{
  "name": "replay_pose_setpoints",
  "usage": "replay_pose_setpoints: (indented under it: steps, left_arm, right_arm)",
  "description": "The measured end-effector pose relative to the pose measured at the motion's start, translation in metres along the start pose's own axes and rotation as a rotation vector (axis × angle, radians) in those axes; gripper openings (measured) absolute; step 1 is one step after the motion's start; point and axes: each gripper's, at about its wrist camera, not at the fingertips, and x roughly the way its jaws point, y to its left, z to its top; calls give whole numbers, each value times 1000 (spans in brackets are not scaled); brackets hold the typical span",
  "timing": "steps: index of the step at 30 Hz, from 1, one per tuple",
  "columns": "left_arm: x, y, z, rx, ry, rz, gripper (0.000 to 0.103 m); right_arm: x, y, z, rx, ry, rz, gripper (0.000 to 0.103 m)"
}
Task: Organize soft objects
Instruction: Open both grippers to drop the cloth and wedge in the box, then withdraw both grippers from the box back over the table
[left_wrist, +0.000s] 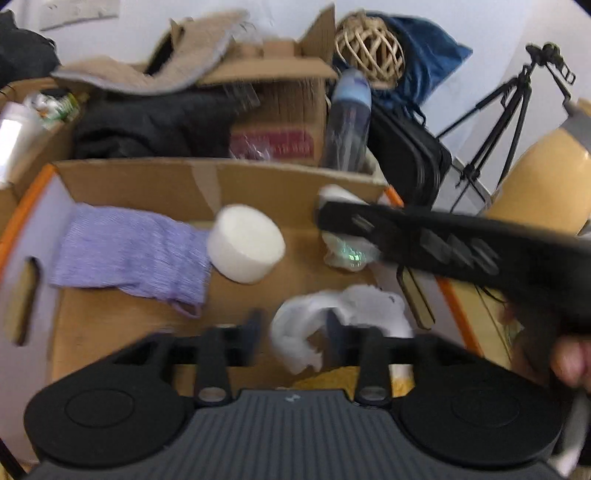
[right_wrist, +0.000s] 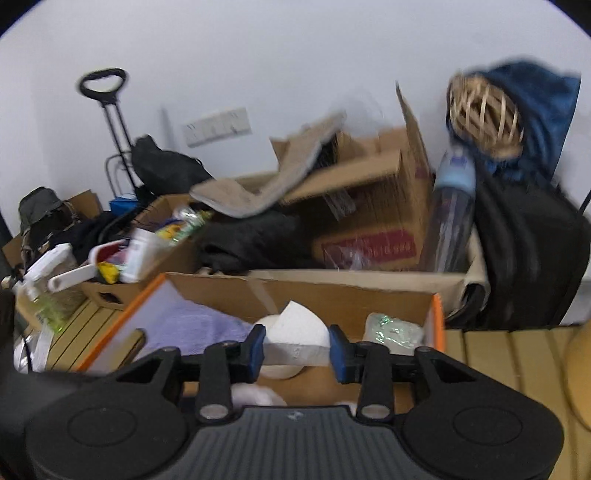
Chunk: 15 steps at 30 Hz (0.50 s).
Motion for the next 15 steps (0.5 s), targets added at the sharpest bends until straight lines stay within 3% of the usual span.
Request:
replay_pose_setpoints:
  steps: [2,4,9,15]
  left_arm:
    - [2,1,-3,12,-6,-13,58]
    - [-4,4,-5,2,-24,-31,74]
    - [-42,13,-1,1,-88,-3,74]
    - [-120,17,-14,82,-183,85,79]
  right_arm:
    - [19,-9,0,33,26,-25,41]
    - [27,-16,-2,66,38,-56,46]
    - [4,-17,-5,74,-17,-37,50]
    - [-77,3,-4,4,-97,-56,53]
